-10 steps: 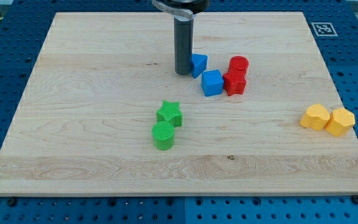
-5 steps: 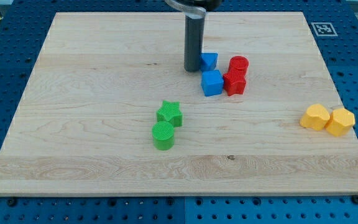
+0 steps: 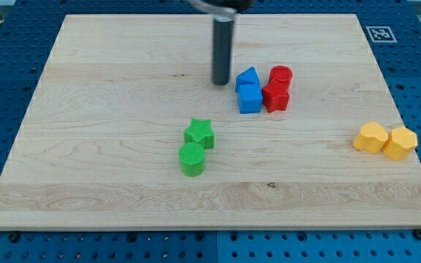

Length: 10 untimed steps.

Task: Push the triangle into the blue cube

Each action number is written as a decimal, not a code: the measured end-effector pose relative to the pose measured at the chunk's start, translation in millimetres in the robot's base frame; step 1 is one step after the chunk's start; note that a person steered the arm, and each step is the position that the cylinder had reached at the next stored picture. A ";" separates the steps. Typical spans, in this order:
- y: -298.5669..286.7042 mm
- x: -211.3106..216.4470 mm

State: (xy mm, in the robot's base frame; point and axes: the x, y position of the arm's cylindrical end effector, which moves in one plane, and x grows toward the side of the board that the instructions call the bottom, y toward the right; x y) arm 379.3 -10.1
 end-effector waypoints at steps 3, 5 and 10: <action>28.9 36.5; 28.9 44.6; 17.3 93.2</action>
